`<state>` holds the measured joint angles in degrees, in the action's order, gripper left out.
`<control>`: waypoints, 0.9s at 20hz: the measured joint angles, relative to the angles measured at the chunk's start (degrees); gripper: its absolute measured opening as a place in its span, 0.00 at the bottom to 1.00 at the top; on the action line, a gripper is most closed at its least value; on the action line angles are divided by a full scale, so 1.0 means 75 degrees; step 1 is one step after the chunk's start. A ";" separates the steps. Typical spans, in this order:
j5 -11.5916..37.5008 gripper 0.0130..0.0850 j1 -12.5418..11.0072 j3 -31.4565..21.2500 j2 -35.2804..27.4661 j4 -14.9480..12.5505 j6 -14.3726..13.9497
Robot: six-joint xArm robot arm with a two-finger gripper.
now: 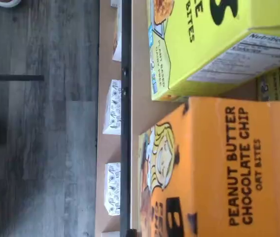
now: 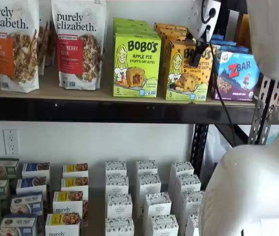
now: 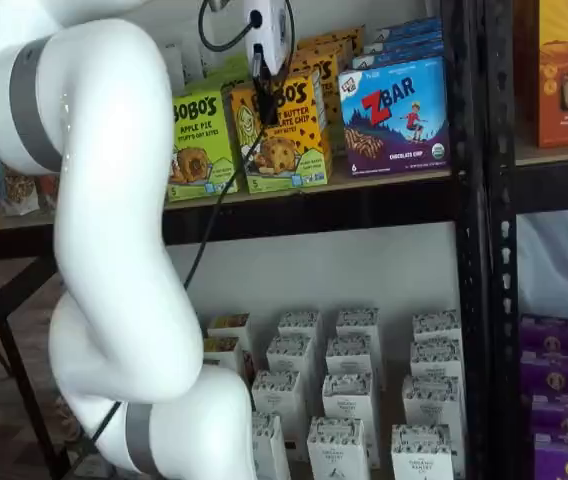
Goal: Pick up the orange box on the top shelf, the fifth box from the left
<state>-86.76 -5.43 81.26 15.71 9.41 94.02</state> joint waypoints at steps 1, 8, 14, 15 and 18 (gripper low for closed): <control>0.0000 0.56 -0.0003 0.0004 0.0000 0.0005 0.0002; 0.0109 0.44 -0.0025 -0.0052 0.0054 0.0076 0.0016; 0.0068 0.44 0.0012 0.0001 0.0030 0.0021 -0.0016; 0.0074 0.44 0.0019 -0.0002 0.0032 0.0007 -0.0021; 0.0090 0.44 0.0025 -0.0015 0.0040 -0.0002 -0.0025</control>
<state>-86.08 -5.24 81.15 16.01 9.39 93.83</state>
